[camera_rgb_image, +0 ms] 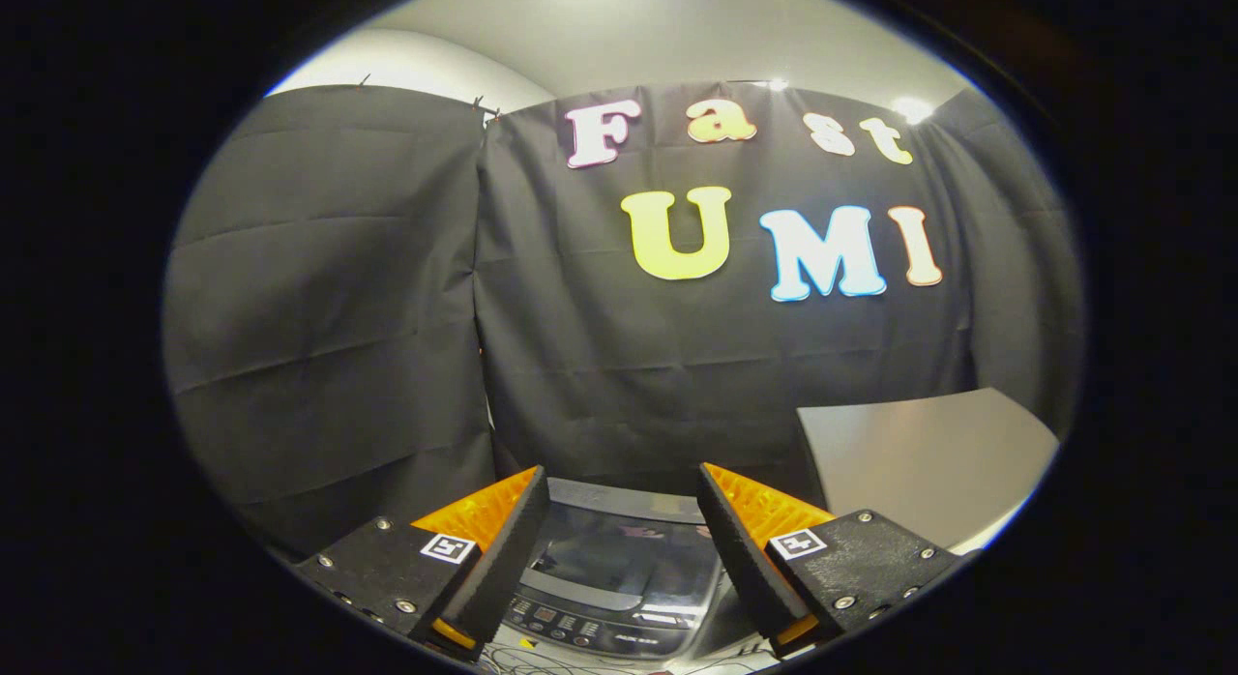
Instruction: Put the clothes into the washing machine and then close the washing machine lid.
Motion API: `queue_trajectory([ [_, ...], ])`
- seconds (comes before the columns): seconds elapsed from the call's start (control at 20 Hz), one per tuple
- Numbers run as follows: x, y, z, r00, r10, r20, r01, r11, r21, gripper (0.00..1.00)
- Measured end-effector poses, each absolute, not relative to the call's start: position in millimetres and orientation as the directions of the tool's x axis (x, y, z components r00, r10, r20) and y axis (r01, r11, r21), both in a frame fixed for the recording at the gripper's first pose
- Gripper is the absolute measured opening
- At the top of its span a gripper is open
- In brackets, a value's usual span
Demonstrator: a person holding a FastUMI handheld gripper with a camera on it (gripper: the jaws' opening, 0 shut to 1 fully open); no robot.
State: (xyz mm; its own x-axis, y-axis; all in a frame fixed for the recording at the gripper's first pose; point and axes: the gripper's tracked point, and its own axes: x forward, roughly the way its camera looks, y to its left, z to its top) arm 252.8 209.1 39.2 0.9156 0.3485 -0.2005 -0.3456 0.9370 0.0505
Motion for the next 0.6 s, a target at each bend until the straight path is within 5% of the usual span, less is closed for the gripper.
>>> queue_trajectory([
  [0.6,175.4,56.4,73.3,0.960,0.242,-0.139,-0.242,0.970,0.020,0.95],
])
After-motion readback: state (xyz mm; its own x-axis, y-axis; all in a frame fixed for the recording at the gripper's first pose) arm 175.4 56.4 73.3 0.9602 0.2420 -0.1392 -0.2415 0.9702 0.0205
